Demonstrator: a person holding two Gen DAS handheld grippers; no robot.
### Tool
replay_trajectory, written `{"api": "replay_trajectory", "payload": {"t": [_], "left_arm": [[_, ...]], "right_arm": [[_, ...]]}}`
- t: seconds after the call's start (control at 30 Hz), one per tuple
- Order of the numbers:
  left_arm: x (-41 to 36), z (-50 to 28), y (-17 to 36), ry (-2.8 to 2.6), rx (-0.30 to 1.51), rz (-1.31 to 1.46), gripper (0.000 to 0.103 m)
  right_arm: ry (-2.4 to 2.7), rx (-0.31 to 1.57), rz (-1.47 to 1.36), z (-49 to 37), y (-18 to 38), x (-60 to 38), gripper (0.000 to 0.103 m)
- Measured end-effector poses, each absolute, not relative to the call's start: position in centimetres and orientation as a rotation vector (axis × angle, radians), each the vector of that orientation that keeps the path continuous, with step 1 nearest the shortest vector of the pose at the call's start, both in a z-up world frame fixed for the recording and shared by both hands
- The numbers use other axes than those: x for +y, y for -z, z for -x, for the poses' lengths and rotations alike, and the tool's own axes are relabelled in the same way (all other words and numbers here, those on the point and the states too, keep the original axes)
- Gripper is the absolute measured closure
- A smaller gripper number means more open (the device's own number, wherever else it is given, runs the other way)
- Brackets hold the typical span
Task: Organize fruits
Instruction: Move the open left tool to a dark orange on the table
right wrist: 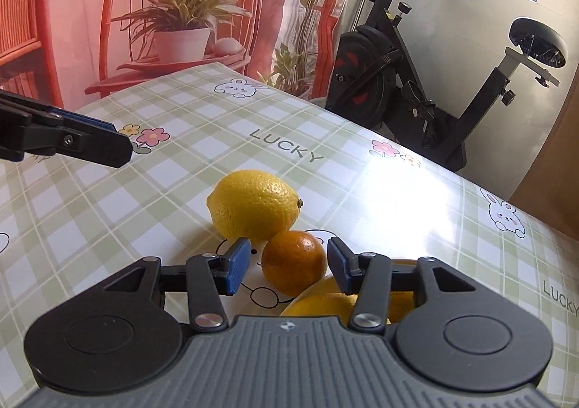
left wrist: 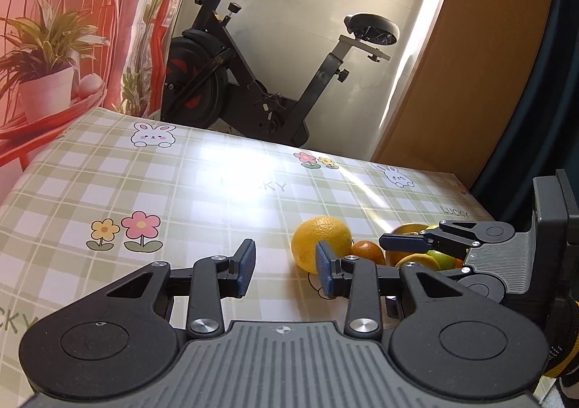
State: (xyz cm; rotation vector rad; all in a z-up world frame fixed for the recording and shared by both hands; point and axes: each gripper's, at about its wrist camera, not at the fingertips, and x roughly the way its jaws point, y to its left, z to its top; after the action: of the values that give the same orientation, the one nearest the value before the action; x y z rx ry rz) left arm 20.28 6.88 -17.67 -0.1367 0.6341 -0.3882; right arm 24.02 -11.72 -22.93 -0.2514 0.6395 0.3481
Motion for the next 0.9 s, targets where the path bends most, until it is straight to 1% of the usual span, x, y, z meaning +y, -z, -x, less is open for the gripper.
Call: {"api": "replay_trajectory", "payload": {"t": [0.13,0.2,0.4,0.57,0.6,0.67,0.9], "left_arm": [[7.5,-20.1,18.1,0.373,0.652,0.165,0.062],[7.7,-20.1,18.3,0.365,0.659,0.173,0.055],[7.4,-19.7,18.1,0.374,0.666,0.171,0.054],[7.2,-19.2,18.3,0.384,0.686,0.182,0.053],[7.1,-19.1,18.3,0.385,0.692,0.183,0.051],[6.9,-18.8,18.4,0.39,0.701,0.18,0.043],[6.5,-17.9,18.5,0.391,0.714,0.174,0.043]], "right_arm": [[-0.317,0.669,0.292,-24.8,23.6,-11.0,0.055],[-0.308,0.667,0.308,-24.8,23.7,-10.8,0.057],[-0.342,0.645,0.282,-23.1,23.4,-10.8,0.057],[-0.405,0.621,0.207,-20.4,22.9,-10.6,0.057],[-0.421,0.609,0.193,-19.6,22.9,-10.5,0.057],[-0.455,0.575,0.187,-17.9,23.0,-10.2,0.057],[-0.48,0.534,0.149,-14.9,24.3,-9.7,0.057]]}}
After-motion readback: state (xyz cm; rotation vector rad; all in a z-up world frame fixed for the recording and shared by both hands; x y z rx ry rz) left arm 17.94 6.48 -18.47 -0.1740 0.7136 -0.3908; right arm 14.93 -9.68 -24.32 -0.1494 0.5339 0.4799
